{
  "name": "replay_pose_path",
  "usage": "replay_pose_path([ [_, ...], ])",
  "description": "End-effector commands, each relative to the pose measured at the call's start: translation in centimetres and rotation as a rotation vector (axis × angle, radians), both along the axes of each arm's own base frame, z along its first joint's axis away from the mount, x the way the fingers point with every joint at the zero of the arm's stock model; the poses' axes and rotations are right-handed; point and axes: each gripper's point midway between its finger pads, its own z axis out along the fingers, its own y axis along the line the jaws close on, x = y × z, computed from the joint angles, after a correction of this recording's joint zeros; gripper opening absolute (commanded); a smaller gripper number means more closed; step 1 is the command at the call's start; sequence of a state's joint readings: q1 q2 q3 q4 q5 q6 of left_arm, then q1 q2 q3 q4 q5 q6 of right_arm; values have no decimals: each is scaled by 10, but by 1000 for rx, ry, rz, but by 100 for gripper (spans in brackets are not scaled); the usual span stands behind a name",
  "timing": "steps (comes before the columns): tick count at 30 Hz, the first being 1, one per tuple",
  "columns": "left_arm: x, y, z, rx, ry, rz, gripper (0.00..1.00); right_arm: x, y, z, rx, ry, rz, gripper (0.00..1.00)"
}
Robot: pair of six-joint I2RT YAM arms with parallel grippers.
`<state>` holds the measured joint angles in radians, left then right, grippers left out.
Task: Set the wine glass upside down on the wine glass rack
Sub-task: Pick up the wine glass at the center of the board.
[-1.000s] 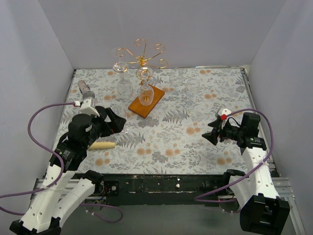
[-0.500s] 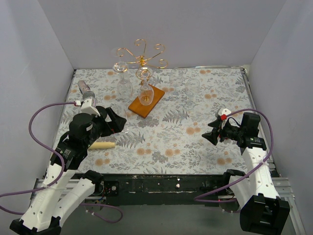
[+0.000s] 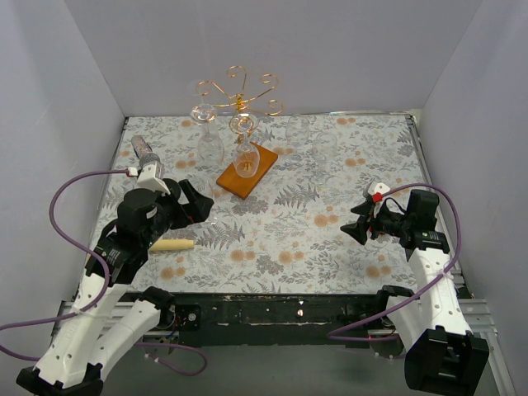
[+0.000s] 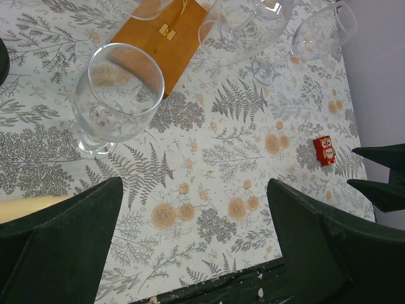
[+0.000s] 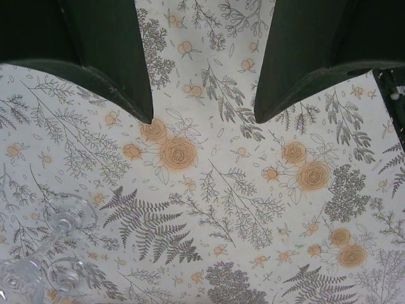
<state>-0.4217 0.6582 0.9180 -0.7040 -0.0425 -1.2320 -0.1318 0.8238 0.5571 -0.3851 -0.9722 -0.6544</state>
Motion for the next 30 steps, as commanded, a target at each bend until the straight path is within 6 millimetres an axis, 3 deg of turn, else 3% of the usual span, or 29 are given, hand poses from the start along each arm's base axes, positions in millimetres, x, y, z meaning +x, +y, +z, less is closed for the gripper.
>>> replay_pose_path([
  [1, -1, 2, 18, 12, -40, -9, 98, 0, 2, 2, 12, -25, 17, 73],
  [18, 2, 4, 19, 31, -41, -1, 98, 0, 2, 3, 11, -30, 18, 73],
  [30, 24, 4, 22, 128, -10, 7, 98, 0, 2, 4, 11, -30, 18, 73],
])
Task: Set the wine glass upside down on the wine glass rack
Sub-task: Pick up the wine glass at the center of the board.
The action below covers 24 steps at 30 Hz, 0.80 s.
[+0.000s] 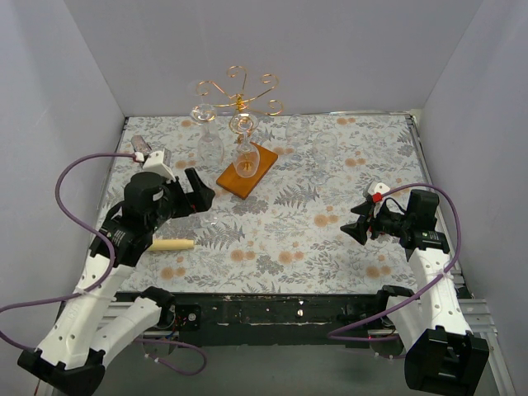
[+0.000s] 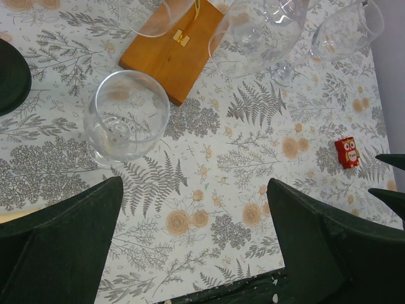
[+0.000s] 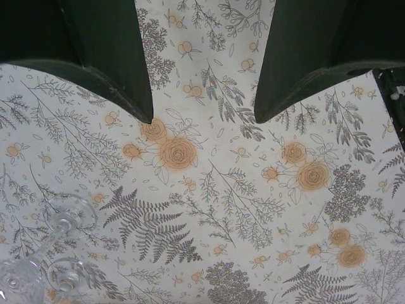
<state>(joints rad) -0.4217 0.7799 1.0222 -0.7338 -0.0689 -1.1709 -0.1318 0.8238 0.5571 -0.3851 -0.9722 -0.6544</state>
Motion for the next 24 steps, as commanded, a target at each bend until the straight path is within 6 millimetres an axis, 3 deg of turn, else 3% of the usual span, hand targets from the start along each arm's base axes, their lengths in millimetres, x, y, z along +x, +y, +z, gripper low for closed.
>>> replay_pose_path([
  [1, 9, 3, 14, 56, -29, -2, 98, 0, 2, 4, 10, -30, 16, 73],
  [5, 20, -2, 11, 100, 5, -22, 97, 1, 1, 5, 8, -33, 15, 73],
  [9, 33, -7, 4, 155, 44, -51, 77, 1, 1, 4, 6, -34, 13, 73],
  [14, 49, -13, -6, 214, 92, -77, 60, 1, 1, 3, 6, -29, 12, 73],
  [24, 73, -9, -27, 329, 169, -61, 44, 1, 1, 3, 4, -29, 14, 73],
])
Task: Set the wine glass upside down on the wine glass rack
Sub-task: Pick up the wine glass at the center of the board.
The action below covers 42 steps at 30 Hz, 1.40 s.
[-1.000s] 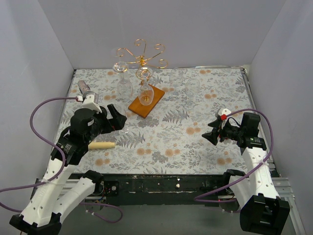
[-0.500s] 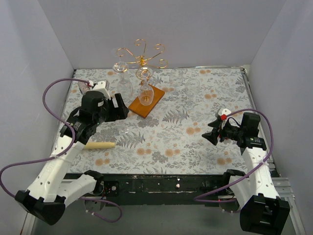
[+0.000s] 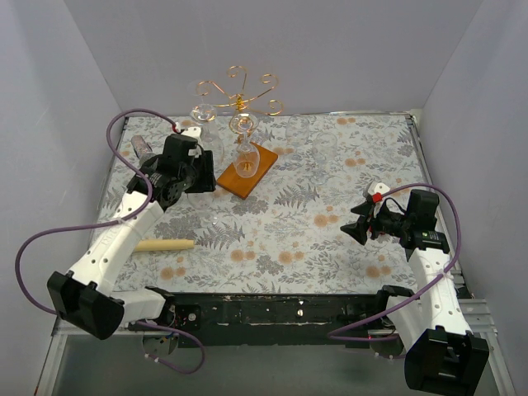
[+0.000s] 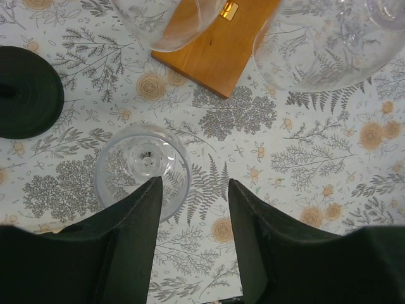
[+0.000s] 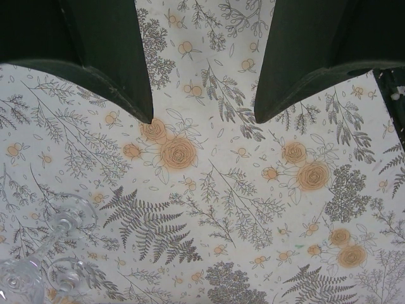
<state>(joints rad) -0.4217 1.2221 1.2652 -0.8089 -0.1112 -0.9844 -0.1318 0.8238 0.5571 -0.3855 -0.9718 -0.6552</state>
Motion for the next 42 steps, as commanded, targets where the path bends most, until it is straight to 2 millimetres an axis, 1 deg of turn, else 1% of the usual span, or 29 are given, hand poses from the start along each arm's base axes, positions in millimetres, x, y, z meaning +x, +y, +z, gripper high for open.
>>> replay_pose_path([
  [1, 7, 5, 8, 51, -16, -5, 41, 1, 0, 3, 4, -30, 12, 73],
  [2, 7, 4, 6, 56, -8, -6, 36, 0, 1, 3, 4, -28, 12, 73],
  [5, 10, 1, 2, 54, 5, -14, 33, 0, 1, 2, 4, -27, 12, 73],
  [9, 11, 0, -6, 62, 30, -16, 31, 0, 1, 3, 4, -28, 13, 73],
  [12, 12, -1, -9, 66, 40, -19, 24, 0, 1, 3, 3, -29, 13, 73],
  [15, 12, -2, -9, 64, 42, -22, 21, 0, 1, 3, 2, -31, 15, 73],
  [20, 11, -3, -14, 70, 66, -31, 19, 0, 1, 3, 1, -33, 16, 73],
  [24, 10, -4, -18, 70, 83, -40, 11, 0, 1, 4, 2, -35, 15, 73],
  [25, 10, -6, -18, 67, 84, -43, 8, 0, 1, 3, 2, -32, 15, 73],
  [27, 10, -5, -17, 66, 82, -46, 1, 0, 1, 4, 2, -35, 15, 73],
  [28, 9, -5, -17, 67, 83, -48, 0, 0, 1, 4, 1, -36, 16, 73],
  [32, 7, -8, -12, 52, 78, -64, 0, 0, 1, 4, 2, -38, 17, 73],
  [35, 2, -8, -4, 44, 62, -84, 0, 0, 1, 5, 2, -39, 17, 73],
  [42, -14, -11, 15, 10, 20, -149, 0, 0, 1, 4, 4, -35, 20, 73],
])
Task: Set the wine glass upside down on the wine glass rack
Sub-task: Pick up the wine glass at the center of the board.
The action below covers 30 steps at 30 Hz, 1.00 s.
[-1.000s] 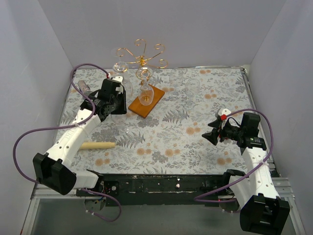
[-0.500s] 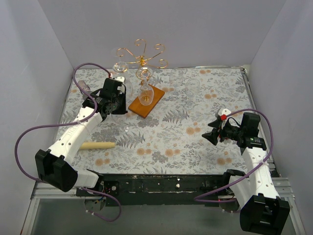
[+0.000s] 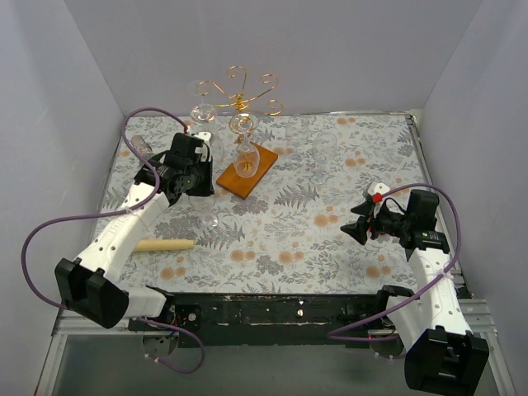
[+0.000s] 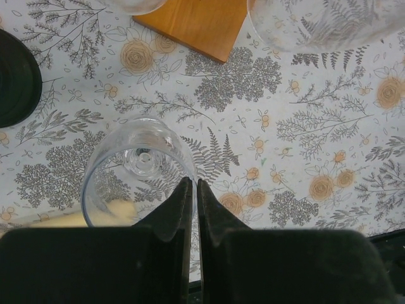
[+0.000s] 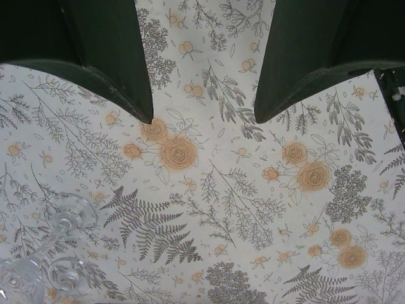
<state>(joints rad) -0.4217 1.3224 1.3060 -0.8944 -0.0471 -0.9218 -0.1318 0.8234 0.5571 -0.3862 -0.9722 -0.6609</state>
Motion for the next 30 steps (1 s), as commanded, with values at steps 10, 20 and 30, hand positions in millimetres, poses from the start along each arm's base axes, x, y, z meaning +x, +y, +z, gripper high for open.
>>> replay_pose_path([
  [10, -41, -23, 61, -186, -117, -196, 0, -1, 2, 4, 9, -31, 20, 73],
  [20, -57, -40, 74, -300, -117, -261, 0, 0, 1, 3, 8, -26, 18, 73],
  [30, -70, -54, 88, -395, -122, -312, 0, -1, 2, 3, 8, -28, 20, 73],
])
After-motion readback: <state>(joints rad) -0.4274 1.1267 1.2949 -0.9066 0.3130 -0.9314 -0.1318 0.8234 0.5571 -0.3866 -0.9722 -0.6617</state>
